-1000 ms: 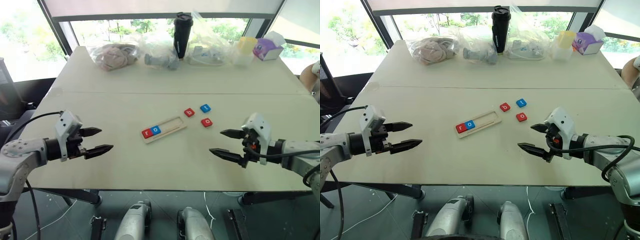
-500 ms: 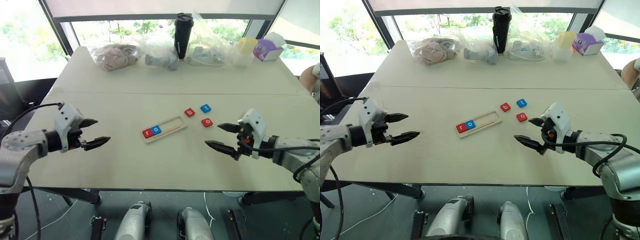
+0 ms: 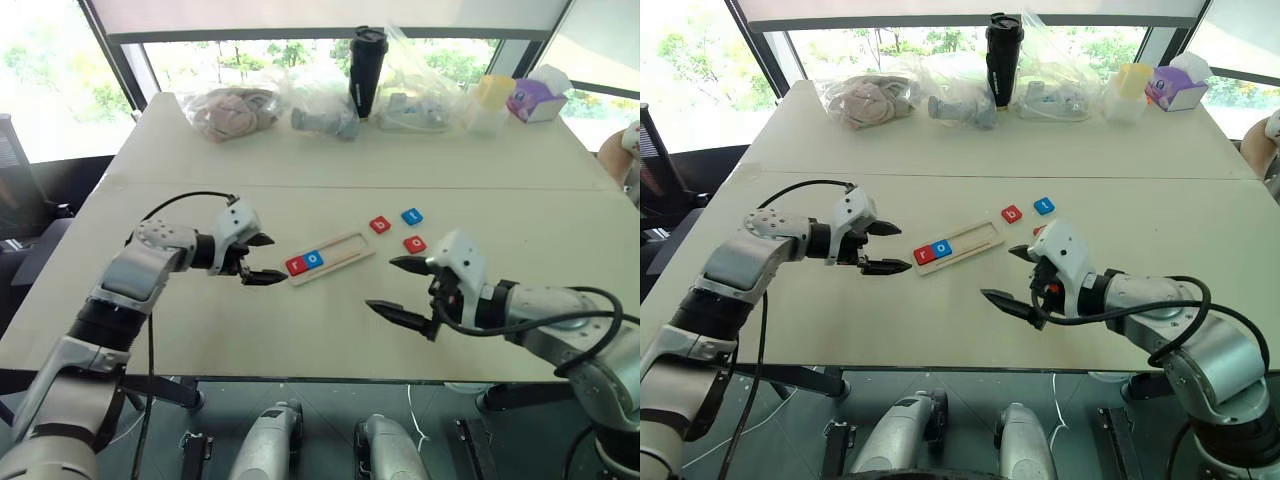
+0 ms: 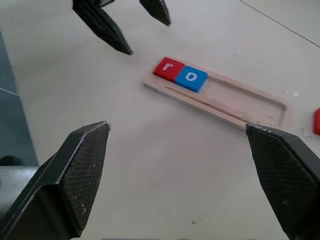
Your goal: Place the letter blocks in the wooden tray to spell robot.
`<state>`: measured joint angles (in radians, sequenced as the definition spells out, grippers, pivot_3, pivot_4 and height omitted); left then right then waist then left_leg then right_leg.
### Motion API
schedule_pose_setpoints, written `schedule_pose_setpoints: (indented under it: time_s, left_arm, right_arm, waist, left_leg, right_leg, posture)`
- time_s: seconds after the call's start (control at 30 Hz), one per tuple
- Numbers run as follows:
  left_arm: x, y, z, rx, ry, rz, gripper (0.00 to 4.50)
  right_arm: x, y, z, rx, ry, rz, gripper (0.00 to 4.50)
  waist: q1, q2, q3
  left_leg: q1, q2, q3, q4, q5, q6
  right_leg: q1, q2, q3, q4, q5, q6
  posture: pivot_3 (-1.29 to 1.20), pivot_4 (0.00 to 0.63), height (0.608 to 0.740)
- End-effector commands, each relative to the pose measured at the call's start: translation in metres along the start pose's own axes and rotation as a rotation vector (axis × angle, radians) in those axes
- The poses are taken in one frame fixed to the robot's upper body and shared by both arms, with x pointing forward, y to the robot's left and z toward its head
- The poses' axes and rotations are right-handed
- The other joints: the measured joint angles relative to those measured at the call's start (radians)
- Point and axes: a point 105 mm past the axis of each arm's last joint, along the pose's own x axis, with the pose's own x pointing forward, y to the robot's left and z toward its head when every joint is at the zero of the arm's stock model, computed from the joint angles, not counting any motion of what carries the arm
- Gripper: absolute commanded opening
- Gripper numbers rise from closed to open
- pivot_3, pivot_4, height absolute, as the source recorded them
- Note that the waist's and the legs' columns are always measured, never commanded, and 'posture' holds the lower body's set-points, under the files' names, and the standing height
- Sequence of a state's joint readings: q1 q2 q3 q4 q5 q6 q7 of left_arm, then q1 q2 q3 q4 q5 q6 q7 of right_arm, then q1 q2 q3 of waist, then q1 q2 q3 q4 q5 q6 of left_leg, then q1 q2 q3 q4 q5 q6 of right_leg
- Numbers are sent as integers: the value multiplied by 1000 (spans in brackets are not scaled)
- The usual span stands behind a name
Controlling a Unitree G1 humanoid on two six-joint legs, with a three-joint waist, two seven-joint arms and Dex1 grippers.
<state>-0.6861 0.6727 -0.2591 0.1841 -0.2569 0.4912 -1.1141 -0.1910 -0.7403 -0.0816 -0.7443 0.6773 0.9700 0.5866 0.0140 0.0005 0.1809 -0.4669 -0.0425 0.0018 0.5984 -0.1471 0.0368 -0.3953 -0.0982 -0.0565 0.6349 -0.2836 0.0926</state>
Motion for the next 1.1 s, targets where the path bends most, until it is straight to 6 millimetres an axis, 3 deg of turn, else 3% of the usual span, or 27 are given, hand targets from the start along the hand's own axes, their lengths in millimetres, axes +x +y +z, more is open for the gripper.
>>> schedule_pose_setpoints:
  time_s: [0.03, 0.5, 0.73, 0.9, 1.1]
  left_arm:
    - [11, -2, 10, 42, -23, -17, 4500]
    - [55, -1, -7, 41, 12, 83, 4500]
    - [61, -4, -15, 19, 40, 82, 4500]
    - [62, -4, -16, 11, 45, 80, 3143]
    - [59, -5, -14, 61, 52, 54, 3146]
  right_arm:
    - [0, 9, 5, -7, -29, -10, 4461]
    - [0, 4, 0, 33, -67, -98, 4461]
    - [0, 2, 1, 38, -76, -108, 4461]
    - [-1, -1, 1, 37, -74, -118, 4500]
    - [-4, -6, 1, 32, -66, -137, 4500]
  waist:
    - [0, 0, 0]
    - [2, 0, 0]
    - [0, 0, -1]
    - [0, 0, -1]
    - [0, 0, -1]
  left_leg:
    - [0, 0, 0, 0, 0, 0]
    - [1, 0, 0, 3, 0, 1]
    - [1, 0, 0, 10, -3, 2]
    - [1, 0, 0, 13, -5, 3]
    - [1, 0, 0, 13, -5, 3]
  right_leg:
    - [1, 0, 0, 0, 0, 0]
    - [2, 1, 0, 1, 3, 4]
    - [4, 0, 0, 1, 3, 4]
    - [4, 0, 0, 0, 3, 4]
    - [4, 0, 0, 0, 3, 4]
  posture:
    - [0, 150, 740]
    - [0, 150, 740]
    - [0, 150, 740]
    - [0, 150, 740]
    - [0, 150, 740]
